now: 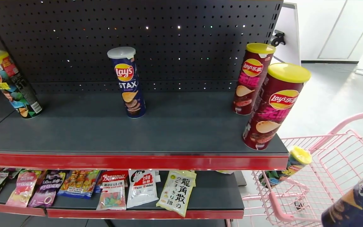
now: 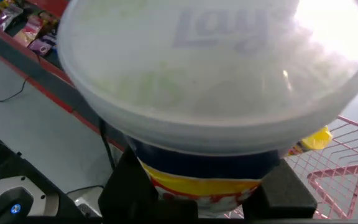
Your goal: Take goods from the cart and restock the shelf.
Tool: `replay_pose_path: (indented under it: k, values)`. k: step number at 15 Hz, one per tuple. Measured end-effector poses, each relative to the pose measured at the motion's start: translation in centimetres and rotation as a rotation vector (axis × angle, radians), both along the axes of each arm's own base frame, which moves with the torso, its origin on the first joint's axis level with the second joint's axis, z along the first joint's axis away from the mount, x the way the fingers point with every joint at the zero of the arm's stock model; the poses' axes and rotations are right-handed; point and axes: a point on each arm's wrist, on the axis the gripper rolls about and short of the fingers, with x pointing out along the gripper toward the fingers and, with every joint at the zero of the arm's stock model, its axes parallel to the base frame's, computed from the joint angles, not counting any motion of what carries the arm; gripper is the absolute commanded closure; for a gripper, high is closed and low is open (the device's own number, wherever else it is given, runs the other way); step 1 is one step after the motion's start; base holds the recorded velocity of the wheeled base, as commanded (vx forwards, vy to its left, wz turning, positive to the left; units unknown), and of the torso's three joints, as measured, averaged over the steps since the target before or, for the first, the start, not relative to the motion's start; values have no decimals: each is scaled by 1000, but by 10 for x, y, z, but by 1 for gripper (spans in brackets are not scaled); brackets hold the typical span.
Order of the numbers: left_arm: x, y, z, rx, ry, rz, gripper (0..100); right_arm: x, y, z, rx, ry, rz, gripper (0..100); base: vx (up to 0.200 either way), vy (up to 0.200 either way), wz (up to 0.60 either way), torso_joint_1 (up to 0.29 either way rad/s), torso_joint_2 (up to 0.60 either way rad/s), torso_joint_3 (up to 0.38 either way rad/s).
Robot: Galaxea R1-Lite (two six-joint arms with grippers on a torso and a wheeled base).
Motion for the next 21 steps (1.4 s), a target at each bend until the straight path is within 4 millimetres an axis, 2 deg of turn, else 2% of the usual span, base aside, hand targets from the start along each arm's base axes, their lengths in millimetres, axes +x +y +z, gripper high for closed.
replay_pose_path:
  k: [4, 15, 19, 21]
  values:
    - [0, 0, 0, 1, 0, 0, 0, 12, 11, 2, 3, 48, 150, 100, 0, 200, 0, 4, 4, 4]
    - [0, 0, 0, 2, 0, 1, 0, 16, 15, -1, 5, 79, 233, 100, 0, 200, 0, 1, 3, 1]
    - [0, 0, 0, 4, 0, 0, 0, 17, 16, -1, -1, 83, 235, 100, 0, 0, 0, 0, 0, 0]
    - [0, 0, 0, 4, -1, 1, 0, 18, 16, -1, -2, 86, 234, 100, 200, 0, 0, 5, 2, 5]
